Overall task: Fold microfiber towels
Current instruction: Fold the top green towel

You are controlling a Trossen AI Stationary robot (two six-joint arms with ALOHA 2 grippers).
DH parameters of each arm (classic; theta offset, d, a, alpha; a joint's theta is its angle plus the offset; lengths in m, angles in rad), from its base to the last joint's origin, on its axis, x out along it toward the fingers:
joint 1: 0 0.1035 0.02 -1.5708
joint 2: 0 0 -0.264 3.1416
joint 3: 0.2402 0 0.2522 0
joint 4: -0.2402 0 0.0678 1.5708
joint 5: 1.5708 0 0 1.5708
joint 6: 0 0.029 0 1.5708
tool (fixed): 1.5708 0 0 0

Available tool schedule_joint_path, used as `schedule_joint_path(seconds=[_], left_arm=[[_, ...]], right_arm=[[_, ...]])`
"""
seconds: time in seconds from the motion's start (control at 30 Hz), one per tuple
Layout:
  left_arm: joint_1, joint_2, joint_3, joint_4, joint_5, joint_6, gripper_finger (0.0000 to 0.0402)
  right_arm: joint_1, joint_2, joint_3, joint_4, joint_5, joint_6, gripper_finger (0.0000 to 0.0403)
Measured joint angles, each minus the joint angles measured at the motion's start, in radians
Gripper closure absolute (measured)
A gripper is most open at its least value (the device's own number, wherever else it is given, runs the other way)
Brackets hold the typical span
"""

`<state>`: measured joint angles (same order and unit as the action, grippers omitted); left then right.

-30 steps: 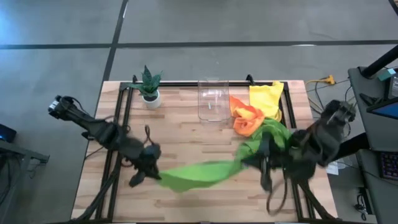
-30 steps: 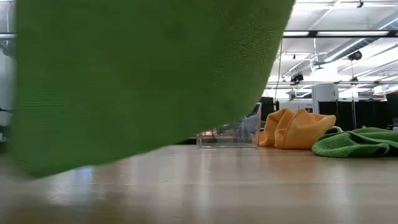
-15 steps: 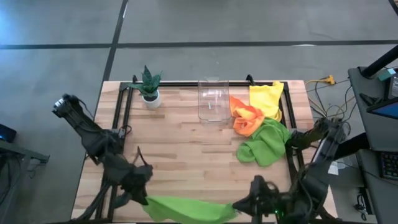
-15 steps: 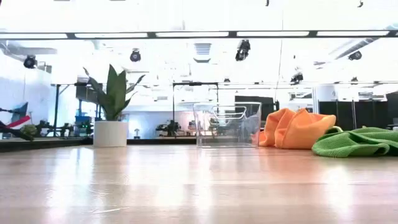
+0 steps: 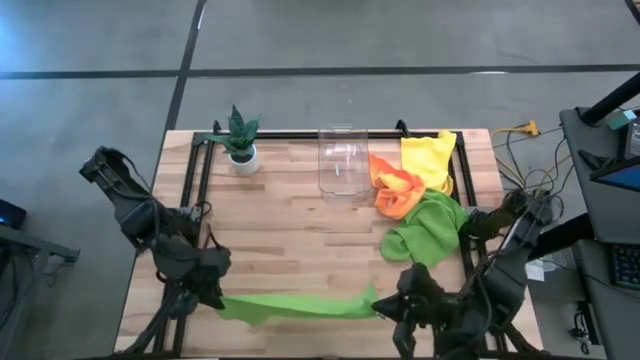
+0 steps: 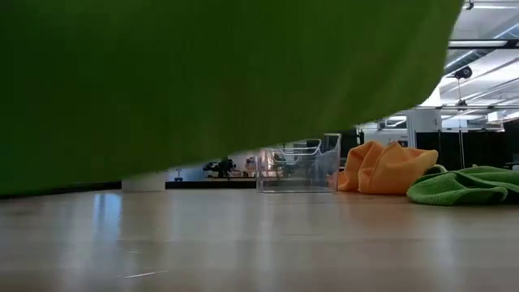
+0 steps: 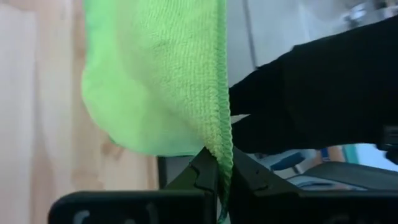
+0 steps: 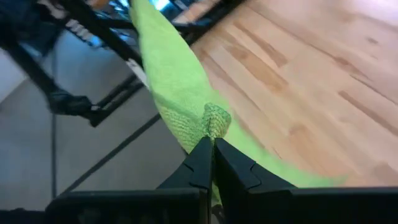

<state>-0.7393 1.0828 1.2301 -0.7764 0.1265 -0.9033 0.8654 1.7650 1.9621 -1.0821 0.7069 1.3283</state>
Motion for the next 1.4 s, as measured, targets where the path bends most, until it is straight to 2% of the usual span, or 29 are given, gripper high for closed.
schedule_joint_path(seconds=[0.17,0.33,0.53,0.73,0.9,1.0,1.17,1.3,1.4], left_arm=[[-0.003,0.028,-0.001,0.045,0.076,-0.016,0.0401],[-0.003,0.028,0.0,0.122,0.134,-0.009,0.0401],[0.023,0.005,-0.013,-0.006,0.127,0.098,0.0402],[0.14,-0.01,-0.16,-0.044,0.125,0.199,0.0401],[0.28,-0.033,-0.321,-0.045,0.122,0.283,0.0402],[0.362,-0.044,-0.394,-0.045,0.111,0.338,0.0402],[0.475,-0.038,-0.474,-0.044,0.093,0.459,0.0402],[0.537,-0.025,-0.515,-0.042,0.027,0.519,0.0402],[0.57,-0.025,-0.532,-0.046,-0.073,0.551,0.0402]], right_arm=[[0.006,0.028,-0.006,0.018,-0.04,0.107,0.0394],[0.006,0.024,-0.006,0.037,-0.059,0.149,0.0394],[-0.022,0.018,-0.024,-0.112,-0.064,0.21,0.0394],[-0.094,0.018,-0.175,-0.081,-0.188,0.204,0.0394],[-0.167,0.013,-0.318,-0.003,-0.217,0.172,0.0394],[-0.222,0.002,-0.397,0.052,-0.221,0.123,0.0394],[-0.334,-0.002,-0.531,0.19,-0.296,-0.002,0.0394],[-0.414,-0.004,-0.604,0.263,-0.296,-0.071,0.0394],[-0.466,-0.004,-0.639,0.267,-0.296,-0.109,0.0394]])
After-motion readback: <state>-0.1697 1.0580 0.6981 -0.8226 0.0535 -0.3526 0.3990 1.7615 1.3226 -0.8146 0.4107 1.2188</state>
